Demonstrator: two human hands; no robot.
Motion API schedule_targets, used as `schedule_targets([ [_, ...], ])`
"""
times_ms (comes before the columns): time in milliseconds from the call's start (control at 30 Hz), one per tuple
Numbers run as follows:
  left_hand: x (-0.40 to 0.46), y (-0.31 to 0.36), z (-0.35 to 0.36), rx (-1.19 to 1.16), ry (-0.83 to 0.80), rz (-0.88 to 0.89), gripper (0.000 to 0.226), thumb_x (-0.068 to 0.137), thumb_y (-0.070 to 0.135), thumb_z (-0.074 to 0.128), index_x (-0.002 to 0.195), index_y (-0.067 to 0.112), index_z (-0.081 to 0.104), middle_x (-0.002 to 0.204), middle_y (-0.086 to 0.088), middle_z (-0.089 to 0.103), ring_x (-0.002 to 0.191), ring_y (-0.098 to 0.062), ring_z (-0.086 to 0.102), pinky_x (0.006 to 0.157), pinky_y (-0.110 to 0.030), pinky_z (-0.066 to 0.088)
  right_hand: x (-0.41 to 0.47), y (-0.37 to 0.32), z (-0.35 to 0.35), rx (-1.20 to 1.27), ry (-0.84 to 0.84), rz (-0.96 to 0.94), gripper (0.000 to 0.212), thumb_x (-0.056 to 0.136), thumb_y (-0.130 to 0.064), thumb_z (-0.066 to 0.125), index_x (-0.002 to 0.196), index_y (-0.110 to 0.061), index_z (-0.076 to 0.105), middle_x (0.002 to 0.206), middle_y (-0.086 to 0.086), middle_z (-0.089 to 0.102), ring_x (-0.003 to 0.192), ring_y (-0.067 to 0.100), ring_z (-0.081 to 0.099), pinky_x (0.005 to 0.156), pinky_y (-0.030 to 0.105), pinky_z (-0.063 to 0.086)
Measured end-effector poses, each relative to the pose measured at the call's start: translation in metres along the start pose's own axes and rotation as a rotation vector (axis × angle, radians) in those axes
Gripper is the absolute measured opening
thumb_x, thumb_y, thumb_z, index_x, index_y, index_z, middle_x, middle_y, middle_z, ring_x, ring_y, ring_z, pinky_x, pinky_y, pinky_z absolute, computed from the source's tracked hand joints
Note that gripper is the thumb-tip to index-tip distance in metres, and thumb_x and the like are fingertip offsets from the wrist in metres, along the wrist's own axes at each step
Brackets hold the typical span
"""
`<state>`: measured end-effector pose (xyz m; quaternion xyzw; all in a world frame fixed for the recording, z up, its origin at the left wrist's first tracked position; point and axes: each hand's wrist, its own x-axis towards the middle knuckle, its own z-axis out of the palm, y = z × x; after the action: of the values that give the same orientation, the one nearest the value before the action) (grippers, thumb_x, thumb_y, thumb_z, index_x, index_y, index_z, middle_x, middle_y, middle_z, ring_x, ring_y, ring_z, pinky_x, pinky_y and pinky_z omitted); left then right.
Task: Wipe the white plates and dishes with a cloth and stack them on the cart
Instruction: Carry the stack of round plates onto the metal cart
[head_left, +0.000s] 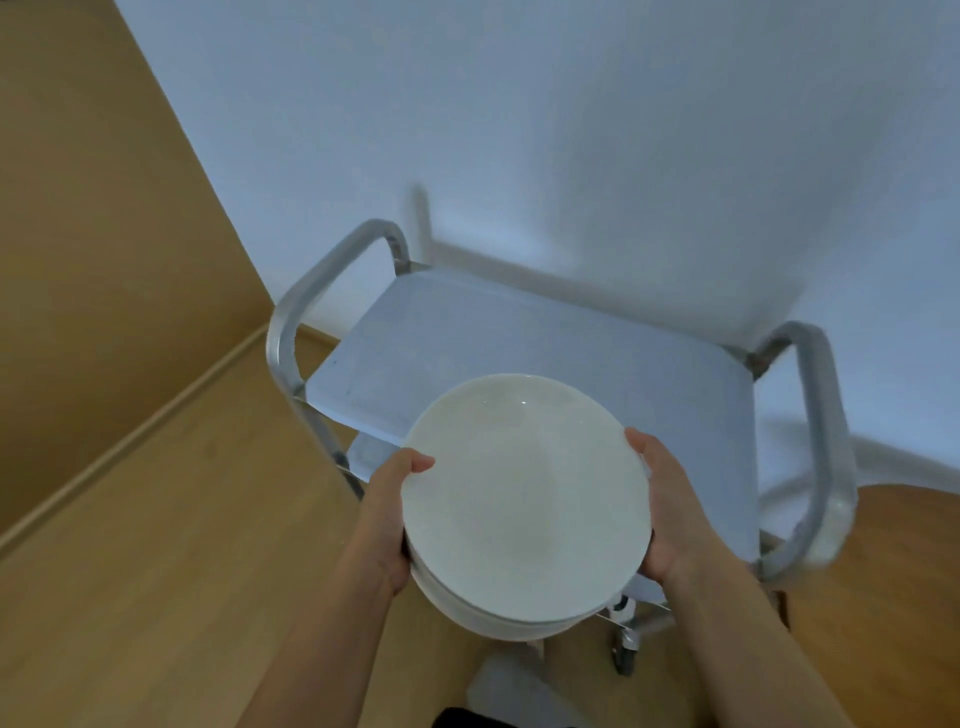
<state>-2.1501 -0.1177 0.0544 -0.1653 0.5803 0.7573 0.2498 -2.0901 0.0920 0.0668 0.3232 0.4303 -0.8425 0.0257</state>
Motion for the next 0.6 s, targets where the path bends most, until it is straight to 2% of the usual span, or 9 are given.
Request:
schedule_targets([
  [67, 0.024, 0.013, -0.003, -0.015, 0.008, -0.013, 0.020, 0.080, 0.024, 0.053, 0.093, 0.013, 0.064, 0.070, -0.005, 0.072, 0.070, -0.024, 0.067, 0.063, -0.034, 0.049, 0.029, -0.007, 0.016, -0.045, -0.011, -0.021, 0.028, 0.082, -0.021, 0.050, 0.056, -0.024, 0.039, 0.056, -0.003, 0.038, 0.049, 0.014, 0.038, 0.046, 0.020, 0.040],
  [133, 0.051, 0.026, -0.004, -0.038, 0.037, -0.023, 0.021, 0.081, 0.023, 0.054, 0.096, 0.012, 0.062, 0.070, -0.006, 0.072, 0.073, -0.026, 0.066, 0.062, -0.034, 0.049, 0.060, -0.018, 0.032, -0.103, -0.016, -0.036, 0.032, 0.084, -0.017, 0.047, 0.055, -0.023, 0.035, 0.052, -0.004, 0.036, 0.046, 0.013, 0.036, 0.042, 0.019, 0.038],
  [267, 0.105, 0.053, -0.005, -0.072, 0.119, -0.016, 0.021, 0.080, 0.021, 0.057, 0.099, 0.012, 0.060, 0.073, -0.006, 0.069, 0.072, -0.026, 0.065, 0.056, -0.031, 0.049, 0.117, -0.036, 0.059, -0.124, -0.042, 0.026, 0.044, 0.088, -0.025, 0.044, 0.044, -0.024, 0.047, 0.049, -0.004, 0.046, 0.043, 0.013, 0.047, 0.045, 0.024, 0.043],
  [333, 0.130, 0.066, -0.006, -0.085, 0.137, -0.034, 0.022, 0.077, 0.022, 0.060, 0.097, 0.013, 0.060, 0.074, -0.006, 0.069, 0.072, -0.026, 0.065, 0.055, -0.032, 0.050, 0.144, -0.043, 0.073, -0.135, -0.051, 0.040, 0.039, 0.085, -0.025, 0.046, 0.045, -0.024, 0.045, 0.051, -0.004, 0.044, 0.048, 0.016, 0.046, 0.051, 0.027, 0.043],
  [400, 0.155, 0.078, -0.009, -0.089, 0.138, -0.077, 0.034, 0.068, 0.028, 0.065, 0.098, 0.012, 0.062, 0.082, -0.009, 0.069, 0.078, -0.029, 0.065, 0.065, -0.038, 0.055, 0.168, -0.047, 0.086, -0.117, -0.062, 0.046, 0.028, 0.081, -0.023, 0.048, 0.054, -0.021, 0.041, 0.056, -0.002, 0.042, 0.057, 0.021, 0.043, 0.058, 0.031, 0.041],
  [467, 0.180, 0.089, -0.015, -0.074, 0.151, -0.120, 0.047, 0.059, 0.033, 0.067, 0.101, 0.011, 0.063, 0.092, -0.013, 0.068, 0.087, -0.033, 0.064, 0.080, -0.046, 0.051, 0.192, -0.047, 0.097, -0.082, -0.039, 0.064, 0.025, 0.082, -0.023, 0.047, 0.058, -0.020, 0.044, 0.059, 0.000, 0.045, 0.060, 0.022, 0.046, 0.060, 0.033, 0.044],
  [533, 0.207, 0.099, -0.023, -0.063, 0.148, -0.144, 0.039, 0.067, 0.032, 0.066, 0.100, 0.012, 0.063, 0.091, -0.013, 0.069, 0.087, -0.033, 0.064, 0.078, -0.044, 0.051, 0.213, -0.047, 0.109, -0.066, -0.006, 0.074, 0.035, 0.086, -0.024, 0.046, 0.051, -0.021, 0.047, 0.055, -0.002, 0.048, 0.053, 0.018, 0.051, 0.057, 0.031, 0.046],
  [600, 0.235, 0.107, -0.032, -0.032, 0.138, -0.165, 0.026, 0.075, 0.029, 0.063, 0.095, 0.013, 0.064, 0.082, -0.010, 0.071, 0.084, -0.031, 0.064, 0.072, -0.039, 0.049, 0.234, -0.045, 0.120, -0.031, 0.044, 0.095, 0.036, 0.088, -0.027, 0.045, 0.053, -0.021, 0.050, 0.055, -0.002, 0.051, 0.052, 0.019, 0.052, 0.061, 0.031, 0.046],
])
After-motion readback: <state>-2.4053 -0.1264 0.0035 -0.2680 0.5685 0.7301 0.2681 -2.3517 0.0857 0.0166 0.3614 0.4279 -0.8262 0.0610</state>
